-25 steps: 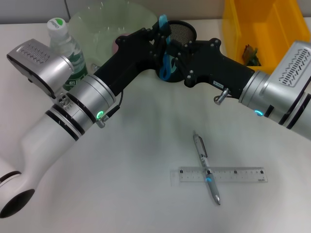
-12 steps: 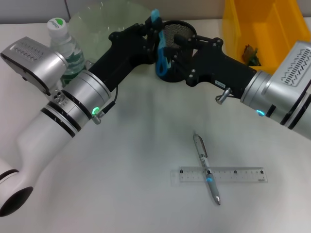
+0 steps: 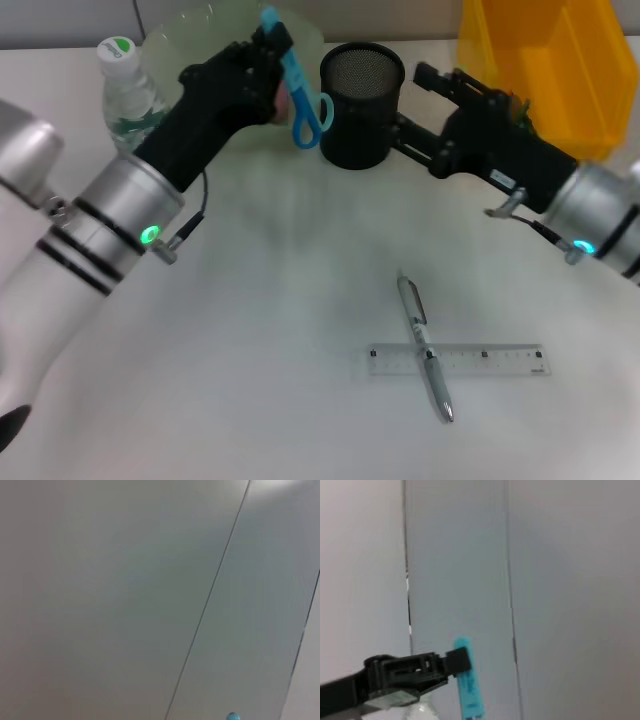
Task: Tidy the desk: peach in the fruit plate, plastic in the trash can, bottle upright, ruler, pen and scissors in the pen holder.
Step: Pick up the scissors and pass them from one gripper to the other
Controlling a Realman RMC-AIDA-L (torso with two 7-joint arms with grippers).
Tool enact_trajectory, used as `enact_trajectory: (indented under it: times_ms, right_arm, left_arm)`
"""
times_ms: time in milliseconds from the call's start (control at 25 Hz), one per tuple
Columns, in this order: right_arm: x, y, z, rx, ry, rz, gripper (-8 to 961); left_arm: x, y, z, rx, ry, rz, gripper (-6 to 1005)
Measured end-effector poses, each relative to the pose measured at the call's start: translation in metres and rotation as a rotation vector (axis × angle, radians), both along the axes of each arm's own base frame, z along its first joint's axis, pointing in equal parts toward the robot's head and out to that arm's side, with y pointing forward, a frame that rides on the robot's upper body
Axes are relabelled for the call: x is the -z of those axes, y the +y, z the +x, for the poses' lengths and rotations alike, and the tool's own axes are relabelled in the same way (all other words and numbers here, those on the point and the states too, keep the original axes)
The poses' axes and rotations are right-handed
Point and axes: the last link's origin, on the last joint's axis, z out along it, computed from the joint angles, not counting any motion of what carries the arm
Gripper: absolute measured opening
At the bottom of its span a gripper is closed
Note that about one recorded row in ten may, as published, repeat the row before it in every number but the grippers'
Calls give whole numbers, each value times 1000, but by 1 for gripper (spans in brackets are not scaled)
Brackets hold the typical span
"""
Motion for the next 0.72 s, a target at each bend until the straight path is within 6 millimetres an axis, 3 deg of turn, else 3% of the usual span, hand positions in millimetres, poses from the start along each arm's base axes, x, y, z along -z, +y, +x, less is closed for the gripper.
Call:
enact_trajectory:
  times_ms: [320, 720]
  right_arm:
    - [-29, -29, 8, 11, 235, -274, 687]
    - [-53, -41, 21, 110, 344, -565, 691]
  left_arm:
    - [-21, -14, -19, -37, -246, -142, 97]
    - [-29, -26, -25, -69, -475, -305, 96]
